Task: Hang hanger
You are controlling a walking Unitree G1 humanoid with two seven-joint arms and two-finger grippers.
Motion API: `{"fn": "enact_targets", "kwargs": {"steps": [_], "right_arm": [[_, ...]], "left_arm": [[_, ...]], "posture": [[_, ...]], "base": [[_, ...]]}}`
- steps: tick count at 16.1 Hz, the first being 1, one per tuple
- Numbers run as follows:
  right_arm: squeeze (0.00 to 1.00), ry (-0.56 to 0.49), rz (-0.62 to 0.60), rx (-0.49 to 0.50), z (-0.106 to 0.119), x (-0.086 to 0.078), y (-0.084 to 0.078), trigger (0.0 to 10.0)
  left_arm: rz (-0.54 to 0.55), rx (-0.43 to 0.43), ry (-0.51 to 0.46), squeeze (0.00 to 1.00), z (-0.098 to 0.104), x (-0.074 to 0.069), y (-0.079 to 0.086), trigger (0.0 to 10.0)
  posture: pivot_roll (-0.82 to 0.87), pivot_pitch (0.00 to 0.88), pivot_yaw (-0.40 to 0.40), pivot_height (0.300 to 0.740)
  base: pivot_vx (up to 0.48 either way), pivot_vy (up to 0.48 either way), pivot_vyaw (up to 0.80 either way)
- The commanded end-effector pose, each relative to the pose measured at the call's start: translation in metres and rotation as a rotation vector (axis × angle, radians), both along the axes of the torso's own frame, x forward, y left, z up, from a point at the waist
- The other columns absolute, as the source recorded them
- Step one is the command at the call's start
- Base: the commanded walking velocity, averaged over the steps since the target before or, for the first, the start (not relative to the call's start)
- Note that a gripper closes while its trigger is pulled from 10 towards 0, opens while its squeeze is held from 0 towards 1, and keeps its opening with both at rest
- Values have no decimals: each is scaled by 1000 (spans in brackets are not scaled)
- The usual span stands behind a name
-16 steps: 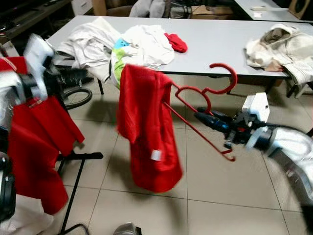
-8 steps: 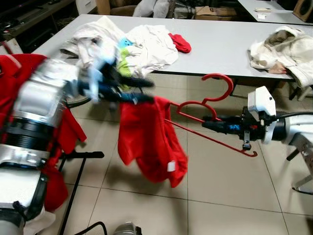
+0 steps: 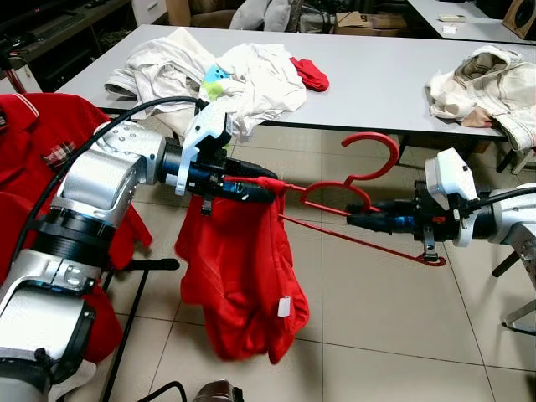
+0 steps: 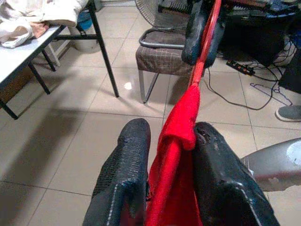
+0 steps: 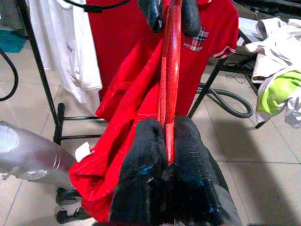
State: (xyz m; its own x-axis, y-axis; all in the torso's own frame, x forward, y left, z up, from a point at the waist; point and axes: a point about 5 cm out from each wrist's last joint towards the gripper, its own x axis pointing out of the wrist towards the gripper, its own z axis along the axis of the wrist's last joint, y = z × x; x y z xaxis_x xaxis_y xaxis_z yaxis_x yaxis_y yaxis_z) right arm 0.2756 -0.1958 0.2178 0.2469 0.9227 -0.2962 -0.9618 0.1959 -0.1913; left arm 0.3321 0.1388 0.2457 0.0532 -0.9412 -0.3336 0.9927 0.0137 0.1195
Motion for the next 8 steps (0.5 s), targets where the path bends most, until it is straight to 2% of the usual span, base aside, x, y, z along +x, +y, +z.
{"fn": "enact_targets", "kwargs": {"steps": [1, 5, 8], "right_arm": [[0, -48, 25, -1, 12, 1, 1, 10000], [0, -53, 35, -4, 14, 3, 1, 10000], [0, -44, 44, -5, 16, 3, 0, 10000]], "left_arm": [[-28, 4, -15, 0, 10, -1, 0, 0], [-106, 10, 46, 0, 7, -7, -1, 0], [-100, 5, 53, 0, 5, -6, 0, 0]], "posture": [[-27, 0, 47, 740], [-26, 0, 47, 740], [-26, 0, 45, 740]], "base": [[0, 0, 0], [0, 0, 0], [0, 0, 0]]}}
